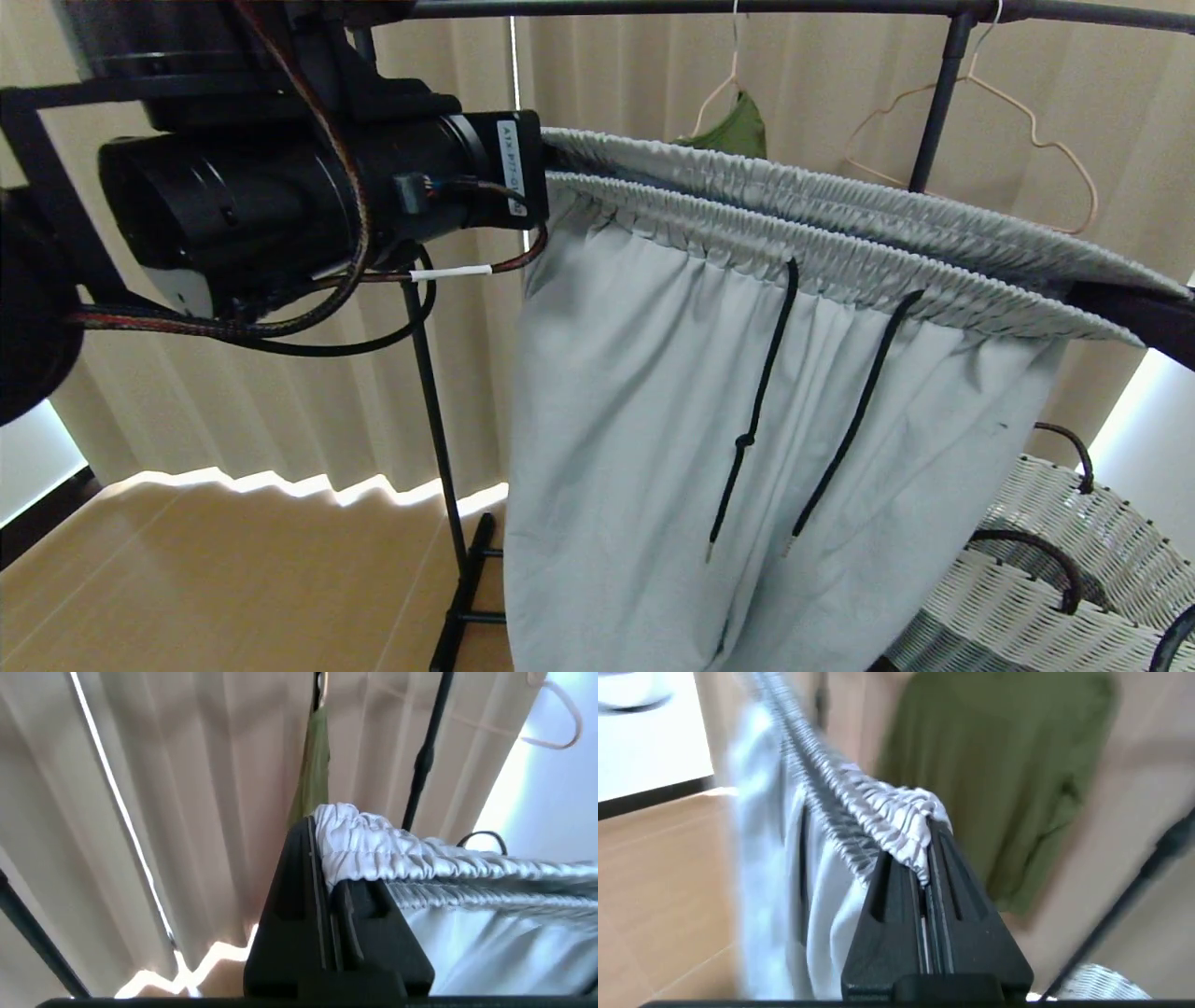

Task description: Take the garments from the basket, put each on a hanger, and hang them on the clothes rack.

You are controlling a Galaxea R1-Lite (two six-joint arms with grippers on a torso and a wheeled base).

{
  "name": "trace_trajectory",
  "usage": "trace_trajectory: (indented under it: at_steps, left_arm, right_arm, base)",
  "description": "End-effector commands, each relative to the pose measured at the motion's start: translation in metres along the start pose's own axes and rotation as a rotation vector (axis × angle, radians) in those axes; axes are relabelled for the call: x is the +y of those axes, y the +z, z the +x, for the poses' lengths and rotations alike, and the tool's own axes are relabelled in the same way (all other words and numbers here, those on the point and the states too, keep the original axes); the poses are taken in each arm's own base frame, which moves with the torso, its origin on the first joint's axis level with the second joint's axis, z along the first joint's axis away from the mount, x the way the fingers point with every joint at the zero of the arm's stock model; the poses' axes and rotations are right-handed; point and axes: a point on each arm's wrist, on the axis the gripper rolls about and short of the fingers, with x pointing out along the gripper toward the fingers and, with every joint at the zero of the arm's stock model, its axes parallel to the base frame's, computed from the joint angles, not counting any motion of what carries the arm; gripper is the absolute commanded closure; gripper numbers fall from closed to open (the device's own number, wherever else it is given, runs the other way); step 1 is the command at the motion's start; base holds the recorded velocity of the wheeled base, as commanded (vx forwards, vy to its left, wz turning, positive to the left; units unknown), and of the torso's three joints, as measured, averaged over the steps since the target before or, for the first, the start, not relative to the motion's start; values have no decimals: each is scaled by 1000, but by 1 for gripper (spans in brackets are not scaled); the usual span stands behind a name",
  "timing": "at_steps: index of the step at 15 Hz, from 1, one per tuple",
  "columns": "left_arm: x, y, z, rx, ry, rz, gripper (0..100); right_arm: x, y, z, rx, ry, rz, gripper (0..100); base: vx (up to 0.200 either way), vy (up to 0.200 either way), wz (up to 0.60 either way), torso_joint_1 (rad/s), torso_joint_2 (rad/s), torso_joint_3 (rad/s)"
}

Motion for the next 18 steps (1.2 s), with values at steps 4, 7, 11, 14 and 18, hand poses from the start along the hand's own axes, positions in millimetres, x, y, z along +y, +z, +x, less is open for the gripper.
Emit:
trace_trajectory:
  at_steps: [4,7,11,14,18]
  left_arm:
    - [1,-9,4,33,7,6,100]
    - [6,-6,-29,82,-3,16,100]
    - [15,3,-83,130,-9,27,100]
    - [20,3,-119,162,-73,59,100]
    - [23,-9,-146,174,-133,133,100]
  right_arm:
    - [-1,-2,9,11,-2,1,100]
    - [-4,-2,22,2,-8,-3,100]
    - [-19,-2,58,-9,-73,-7,100]
    - [-29,-6,94,-43,-103,-10,100]
    - [-39,-9,136,-120,-168,-10,100]
  base:
    - [0,0,0,0,0,0]
    - [0,0,0,0,0,0]
    - [0,0,0,0,0,0]
    - [0,0,0,0,0,0]
    - [0,0,0,0,0,0]
